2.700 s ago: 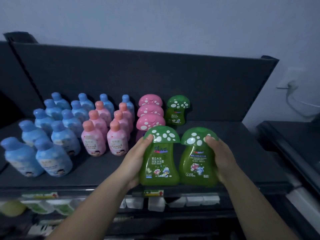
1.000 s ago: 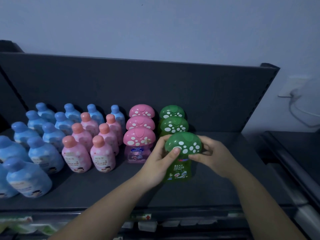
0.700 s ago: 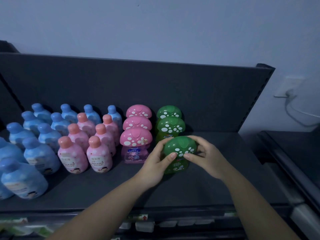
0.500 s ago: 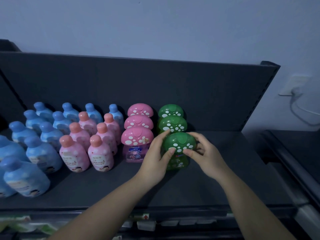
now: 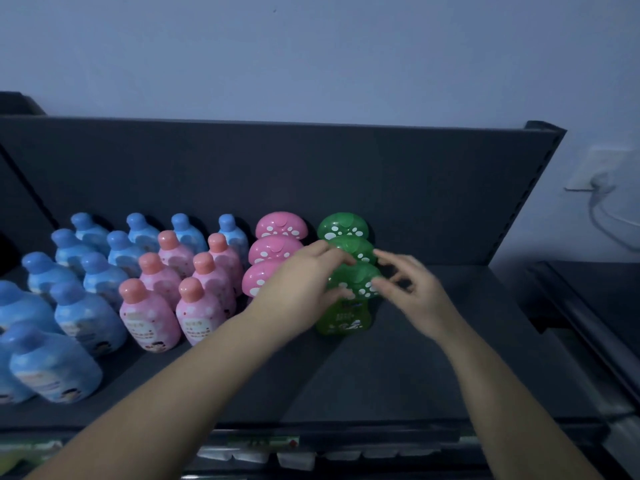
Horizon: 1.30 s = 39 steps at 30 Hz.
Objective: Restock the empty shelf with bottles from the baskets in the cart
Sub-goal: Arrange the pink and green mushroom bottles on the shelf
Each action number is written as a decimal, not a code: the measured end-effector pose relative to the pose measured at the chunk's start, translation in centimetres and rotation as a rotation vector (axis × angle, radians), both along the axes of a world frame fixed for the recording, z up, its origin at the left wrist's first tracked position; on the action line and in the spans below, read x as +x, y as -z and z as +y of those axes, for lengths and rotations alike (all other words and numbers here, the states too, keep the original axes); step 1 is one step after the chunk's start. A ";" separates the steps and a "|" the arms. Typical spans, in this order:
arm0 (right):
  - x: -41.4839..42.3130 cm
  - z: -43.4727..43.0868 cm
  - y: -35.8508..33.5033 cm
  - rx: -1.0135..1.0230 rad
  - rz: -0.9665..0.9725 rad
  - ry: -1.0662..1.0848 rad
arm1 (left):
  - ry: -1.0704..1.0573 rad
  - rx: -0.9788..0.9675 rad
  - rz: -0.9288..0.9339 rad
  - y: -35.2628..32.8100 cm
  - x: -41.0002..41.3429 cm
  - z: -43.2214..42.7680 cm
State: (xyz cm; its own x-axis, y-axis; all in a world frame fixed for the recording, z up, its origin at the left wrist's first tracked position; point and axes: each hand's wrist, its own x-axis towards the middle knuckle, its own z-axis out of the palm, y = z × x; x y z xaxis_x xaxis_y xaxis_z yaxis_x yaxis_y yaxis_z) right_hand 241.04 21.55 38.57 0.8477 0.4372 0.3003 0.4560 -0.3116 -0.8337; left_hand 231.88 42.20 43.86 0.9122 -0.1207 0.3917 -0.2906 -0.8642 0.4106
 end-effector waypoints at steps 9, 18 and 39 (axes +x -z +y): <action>4.9 2.5 -2.7 -0.255 0.008 -0.065 | -0.119 0.224 0.019 0.6 1.7 -1.8; 5.9 3.5 -1.8 -0.204 0.042 -0.046 | -0.140 0.137 -0.016 1.3 2.2 -1.3; -0.1 1.8 -3.5 -0.378 0.043 -0.070 | 0.019 -0.047 0.105 0.6 1.9 0.7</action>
